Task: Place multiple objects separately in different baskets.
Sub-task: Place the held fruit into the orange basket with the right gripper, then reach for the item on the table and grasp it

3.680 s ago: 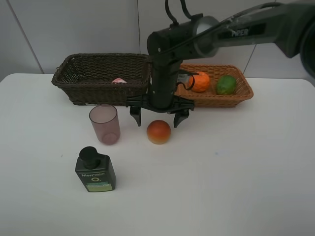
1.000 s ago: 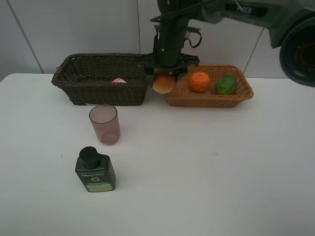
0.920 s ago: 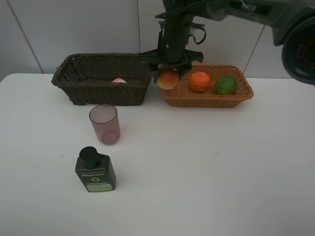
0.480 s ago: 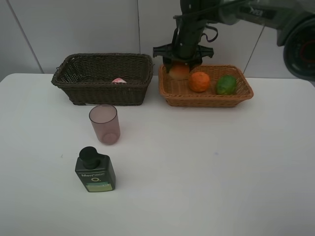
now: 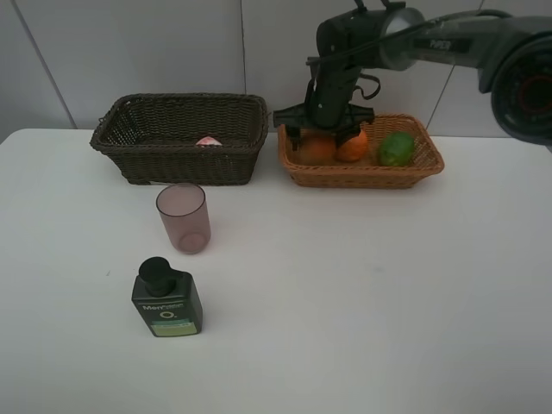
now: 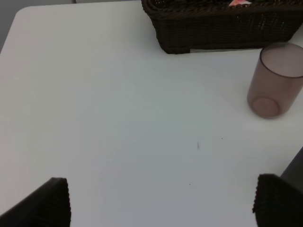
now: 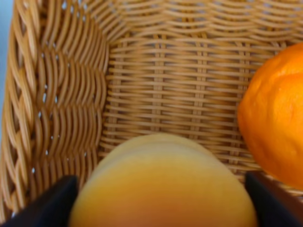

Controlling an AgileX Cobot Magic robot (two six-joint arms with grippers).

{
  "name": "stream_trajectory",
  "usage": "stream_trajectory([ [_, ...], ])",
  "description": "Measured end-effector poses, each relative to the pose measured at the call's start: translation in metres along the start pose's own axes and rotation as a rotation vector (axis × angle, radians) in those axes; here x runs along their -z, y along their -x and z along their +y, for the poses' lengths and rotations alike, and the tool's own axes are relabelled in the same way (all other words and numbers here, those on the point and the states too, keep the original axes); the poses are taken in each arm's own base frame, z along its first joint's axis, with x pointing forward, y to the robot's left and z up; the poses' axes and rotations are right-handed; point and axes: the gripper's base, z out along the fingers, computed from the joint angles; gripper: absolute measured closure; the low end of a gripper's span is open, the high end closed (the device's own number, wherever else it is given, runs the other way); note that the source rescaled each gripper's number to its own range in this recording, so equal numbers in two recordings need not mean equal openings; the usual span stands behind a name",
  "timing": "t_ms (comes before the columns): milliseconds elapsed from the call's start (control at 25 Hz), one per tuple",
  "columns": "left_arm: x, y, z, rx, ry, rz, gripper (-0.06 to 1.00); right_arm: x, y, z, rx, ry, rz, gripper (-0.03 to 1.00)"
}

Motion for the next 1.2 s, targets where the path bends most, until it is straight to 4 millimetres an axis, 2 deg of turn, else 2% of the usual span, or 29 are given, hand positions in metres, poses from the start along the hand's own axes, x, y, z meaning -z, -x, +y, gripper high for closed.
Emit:
stream_trajectory([
  [80,0.000,0.000,0.000,0.000,0.000,0.000,-0.06,0.000,0.000,0.000,0.000,0.000,0.000,0.08],
  [160,0.000,0.000,0.000,0.000,0.000,0.000,-0.06,0.001,0.000,0.000,0.000,0.001,-0.002,0.04],
  [280,0.000,0.000,0.000,0.000,0.000,0.000,-0.06,0.011,0.002,-0.002,-0.007,0.001,-0.001,0.02],
  [440,0.000,0.000,0.000,0.000,0.000,0.000,-0.06,0.037,0.004,-0.007,-0.009,-0.015,0.017,0.01],
  [560,0.000,0.000,0.000,0.000,0.000,0.000,-0.06,0.057,0.004,-0.019,0.014,-0.044,0.061,0.01],
  [720,0.000,0.000,0.000,0.000,0.000,0.000,-0.06,0.079,0.008,-0.050,0.026,-0.078,0.096,0.01],
  [840,0.000,0.000,0.000,0.000,0.000,0.000,-0.06,0.103,0.004,-0.082,-0.014,-0.088,0.093,0.01],
  [960,0.000,0.000,0.000,0.000,0.000,0.000,-0.06,0.127,-0.016,-0.121,-0.072,-0.117,0.125,0.01],
  [1160,0.000,0.000,0.000,0.000,0.000,0.000,-0.06,0.166,-0.073,-0.181,-0.163,-0.156,0.095,0.01],
  [1200,0.000,0.000,0.000,0.000,0.000,0.000,-0.06,0.179,-0.084,-0.191,-0.180,-0.160,0.058,0.01],
])
